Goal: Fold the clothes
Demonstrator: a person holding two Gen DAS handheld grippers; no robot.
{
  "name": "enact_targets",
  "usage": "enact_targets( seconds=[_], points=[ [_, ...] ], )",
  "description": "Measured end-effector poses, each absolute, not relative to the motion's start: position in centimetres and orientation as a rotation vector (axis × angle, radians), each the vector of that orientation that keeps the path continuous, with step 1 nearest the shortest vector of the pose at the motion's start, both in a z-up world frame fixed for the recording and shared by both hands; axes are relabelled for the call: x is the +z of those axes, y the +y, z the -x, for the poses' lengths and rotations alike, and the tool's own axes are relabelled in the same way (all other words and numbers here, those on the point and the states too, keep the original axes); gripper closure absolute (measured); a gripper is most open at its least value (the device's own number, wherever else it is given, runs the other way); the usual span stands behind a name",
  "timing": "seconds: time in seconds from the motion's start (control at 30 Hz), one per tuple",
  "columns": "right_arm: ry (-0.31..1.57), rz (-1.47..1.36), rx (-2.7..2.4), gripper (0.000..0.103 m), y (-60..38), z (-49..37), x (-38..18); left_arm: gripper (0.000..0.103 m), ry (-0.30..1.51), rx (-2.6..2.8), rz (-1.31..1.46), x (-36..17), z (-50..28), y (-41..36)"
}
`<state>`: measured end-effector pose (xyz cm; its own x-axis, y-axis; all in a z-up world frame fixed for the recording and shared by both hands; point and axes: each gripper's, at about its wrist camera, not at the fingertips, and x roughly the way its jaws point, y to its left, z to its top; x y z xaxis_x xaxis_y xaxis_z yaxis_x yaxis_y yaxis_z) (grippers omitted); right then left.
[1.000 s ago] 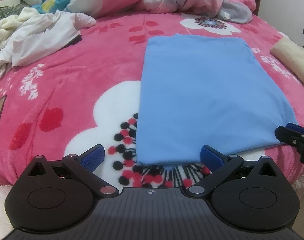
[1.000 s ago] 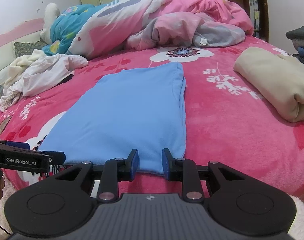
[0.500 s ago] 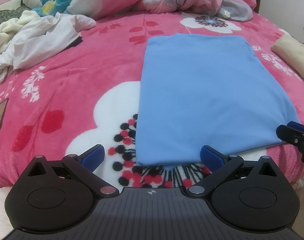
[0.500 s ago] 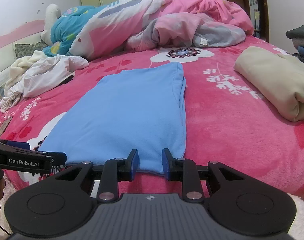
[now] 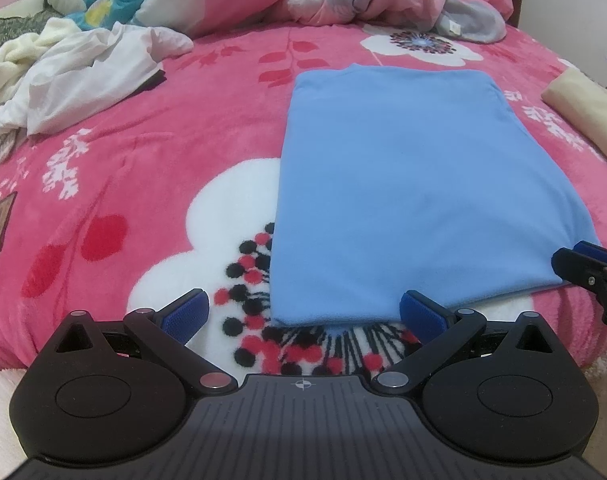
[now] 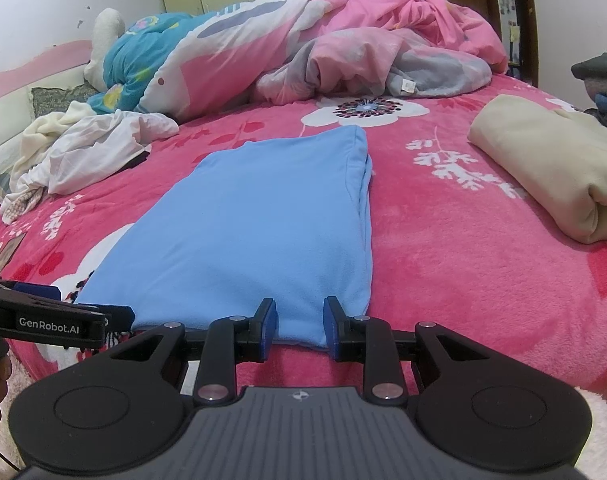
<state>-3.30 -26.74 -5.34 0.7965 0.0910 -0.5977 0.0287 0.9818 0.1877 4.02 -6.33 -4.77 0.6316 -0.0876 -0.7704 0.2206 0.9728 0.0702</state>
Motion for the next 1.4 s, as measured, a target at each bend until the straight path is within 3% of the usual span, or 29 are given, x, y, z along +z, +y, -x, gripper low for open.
enact_targets(
  seconds=[1.17,1.4],
  points=[
    [0.644,-0.156,0.024,0.069,-25.9,3.3,-5.5,0.000,0.791,-0.241,-0.091,-5.5,-3.0,-4.6],
    [0.629,-0.166,0.026,0.068,-26.0,3.5,-5.7,0.000,0.761,-0.369,0.026,-5.2,-1.5,-2.6]
  ],
)
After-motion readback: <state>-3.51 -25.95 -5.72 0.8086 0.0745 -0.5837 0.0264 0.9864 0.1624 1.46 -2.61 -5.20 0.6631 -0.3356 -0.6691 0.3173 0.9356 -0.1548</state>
